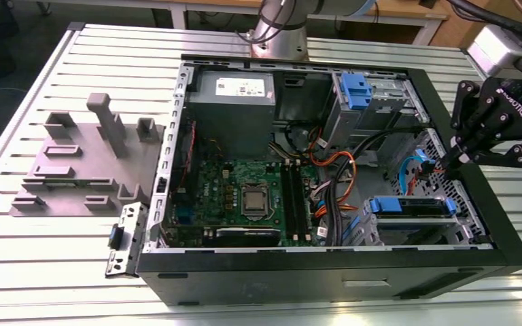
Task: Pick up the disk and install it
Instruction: 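Insert the first disk wire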
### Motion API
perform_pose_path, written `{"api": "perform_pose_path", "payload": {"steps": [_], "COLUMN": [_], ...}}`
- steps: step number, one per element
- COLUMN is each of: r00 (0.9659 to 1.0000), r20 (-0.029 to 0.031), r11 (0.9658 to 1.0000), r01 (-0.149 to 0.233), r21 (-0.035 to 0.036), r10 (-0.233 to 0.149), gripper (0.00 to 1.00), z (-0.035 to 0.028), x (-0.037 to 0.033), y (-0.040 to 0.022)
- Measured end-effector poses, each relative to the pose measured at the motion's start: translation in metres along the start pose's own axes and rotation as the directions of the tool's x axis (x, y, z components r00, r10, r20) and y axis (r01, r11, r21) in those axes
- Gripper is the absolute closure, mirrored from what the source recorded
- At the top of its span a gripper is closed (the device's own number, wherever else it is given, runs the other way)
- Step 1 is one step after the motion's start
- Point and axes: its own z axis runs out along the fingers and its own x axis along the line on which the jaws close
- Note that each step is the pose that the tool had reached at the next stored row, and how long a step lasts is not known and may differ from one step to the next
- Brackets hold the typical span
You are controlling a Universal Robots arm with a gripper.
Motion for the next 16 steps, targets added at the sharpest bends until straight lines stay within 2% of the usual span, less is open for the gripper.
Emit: {"api": "perform_pose_path", "payload": {"steps": [2,3,5,6,8,13,14,15,16], "r00": [1.0,1.0,0.9997,0.9995,0.9992,0.9991,0.9991,0.9991,0.9991], "r20": [-0.0026,-0.0079,-0.0255,-0.032,-0.04,-0.0419,-0.0423,-0.0423,-0.0424], "r11": [1.0,1.0,1.0,1.0,1.0,1.0,1.0,1.0,1.0], "r01": [0.0,-0.001,-0.002,-0.003,-0.003,-0.003,-0.004,-0.004,-0.004], "r21": [-0.0043,-0.0045,-0.0054,-0.0057,-0.006,-0.0061,-0.0061,-0.0061,-0.0061], "r10": [0.0,0.001,0.002,0.002,0.003,0.003,0.003,0.003,0.003], "gripper": [0.89,0.89,0.89,0.89,0.89,0.89,0.83,0.83,0.76], "z": [0.0,-0.0001,-0.0001,-0.0001,0.0,-0.0001,-0.0001,-0.0001,-0.0001], "x": [0.0,-0.0001,-0.0001,-0.0002,-0.0002,-0.0004,-0.0004,-0.0004,-0.0004], "y": [-0.0008,-0.0008,-0.0009,-0.0009,-0.001,-0.0015,-0.0015,-0.0015,-0.0015]}}
